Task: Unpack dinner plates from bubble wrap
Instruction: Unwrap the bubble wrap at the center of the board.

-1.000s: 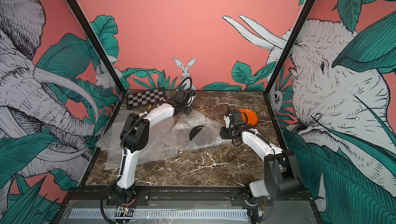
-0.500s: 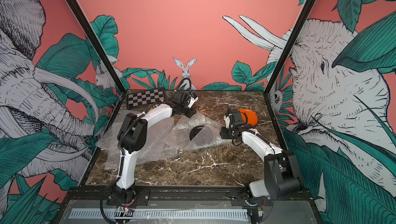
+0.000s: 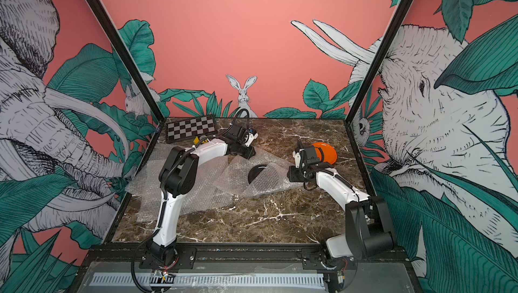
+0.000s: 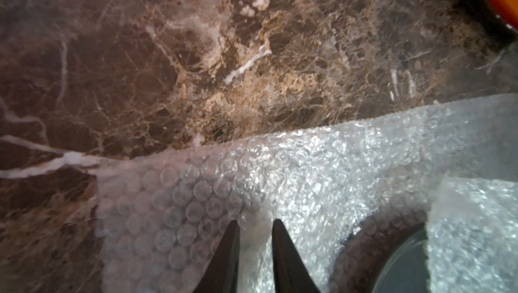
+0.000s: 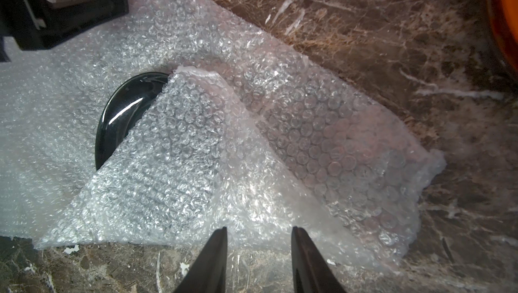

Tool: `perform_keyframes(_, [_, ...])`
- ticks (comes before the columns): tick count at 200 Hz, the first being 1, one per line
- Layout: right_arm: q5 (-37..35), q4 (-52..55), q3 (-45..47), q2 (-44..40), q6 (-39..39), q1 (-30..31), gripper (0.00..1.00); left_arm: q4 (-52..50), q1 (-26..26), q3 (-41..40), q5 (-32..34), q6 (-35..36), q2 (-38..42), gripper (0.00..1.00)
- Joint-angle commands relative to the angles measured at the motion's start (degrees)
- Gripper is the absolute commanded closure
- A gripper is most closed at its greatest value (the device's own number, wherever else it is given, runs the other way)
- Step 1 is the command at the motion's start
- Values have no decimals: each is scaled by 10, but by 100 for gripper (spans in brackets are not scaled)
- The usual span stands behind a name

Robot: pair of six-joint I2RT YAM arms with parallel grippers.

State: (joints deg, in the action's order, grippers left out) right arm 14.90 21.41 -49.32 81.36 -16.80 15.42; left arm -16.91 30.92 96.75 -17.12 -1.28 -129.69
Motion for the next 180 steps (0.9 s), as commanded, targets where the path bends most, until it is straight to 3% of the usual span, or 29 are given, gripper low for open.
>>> perform_keyframes(1, [14, -13, -4, 8, -10, -1, 59, -17, -3, -8, -12, -17, 0, 75])
perform_keyframes(49, [55, -47, -30, 41, -26, 0, 56, -24, -3, -19, -14, -22, -4, 74])
perform_keyframes(118, [123, -125, -109, 152, -70, 4, 49, -28, -4, -27, -20, -26, -9, 74])
perform_keyframes(180, [145, -118, -195, 242, -63, 7, 47, -16, -4, -33, -27, -38, -12, 74])
